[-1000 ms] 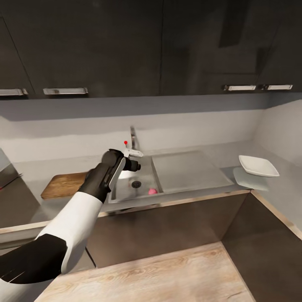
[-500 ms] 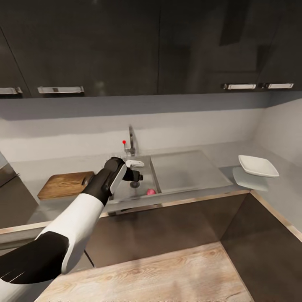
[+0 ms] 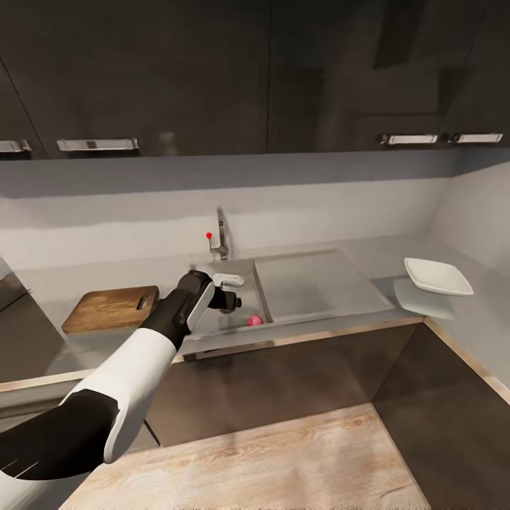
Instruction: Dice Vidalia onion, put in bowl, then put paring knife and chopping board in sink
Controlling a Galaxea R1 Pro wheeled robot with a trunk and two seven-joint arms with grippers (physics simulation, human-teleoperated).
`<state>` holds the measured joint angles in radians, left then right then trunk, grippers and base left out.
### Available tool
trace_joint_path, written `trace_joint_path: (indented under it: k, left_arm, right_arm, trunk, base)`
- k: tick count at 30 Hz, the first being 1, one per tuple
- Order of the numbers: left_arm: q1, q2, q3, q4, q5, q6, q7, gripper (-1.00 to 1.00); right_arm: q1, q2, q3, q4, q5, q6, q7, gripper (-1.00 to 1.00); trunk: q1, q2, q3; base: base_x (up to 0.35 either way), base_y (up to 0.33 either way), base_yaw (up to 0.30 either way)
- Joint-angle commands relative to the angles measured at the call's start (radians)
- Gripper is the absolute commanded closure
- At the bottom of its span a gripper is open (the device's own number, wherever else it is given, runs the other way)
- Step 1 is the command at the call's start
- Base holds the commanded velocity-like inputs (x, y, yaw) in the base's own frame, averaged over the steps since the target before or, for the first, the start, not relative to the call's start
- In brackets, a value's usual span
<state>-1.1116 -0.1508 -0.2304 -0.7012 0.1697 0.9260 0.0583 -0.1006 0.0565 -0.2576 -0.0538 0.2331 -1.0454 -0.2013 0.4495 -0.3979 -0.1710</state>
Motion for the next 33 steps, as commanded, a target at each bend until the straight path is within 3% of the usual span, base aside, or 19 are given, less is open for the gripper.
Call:
trace_joint_path:
  k: [1, 13, 21, 33]
  left_arm:
    - [-0.001, 0.0, -0.003, 0.0, 0.008, 0.004, 0.006, -1.0]
    - [-0.001, -0.001, -0.007, 0.015, 0.008, 0.002, 0.003, -1.0]
    - [-0.001, -0.001, -0.009, 0.028, 0.008, 0.002, -0.053, -1.0]
    - [-0.001, -0.002, -0.04, 0.058, 0.008, 0.002, -0.061, -1.0]
  right_arm:
    - [-0.001, 0.0, -0.005, 0.0, 0.011, -0.002, -0.007, -1.0]
    - [-0.001, 0.0, -0.004, 0.0, 0.011, -0.002, -0.007, -1.0]
    - [-0.001, 0.0, -0.005, 0.0, 0.011, -0.002, -0.007, -1.0]
    - [-0.001, 0.0, -0.005, 0.0, 0.011, -0.002, -0.008, -1.0]
  trunk:
    - [0.001, -0.002, -0.004]
    - [0.001, -0.002, -0.021]
    - [0.001, -0.002, -0.032]
    - [0.001, -0.002, -0.049]
  base:
    - [0.0, 0.0, 0.0]
    - [0.092, -0.058, 0.0]
    - [0.051, -0.037, 0.0]
    - [0.001, 0.0, 0.0]
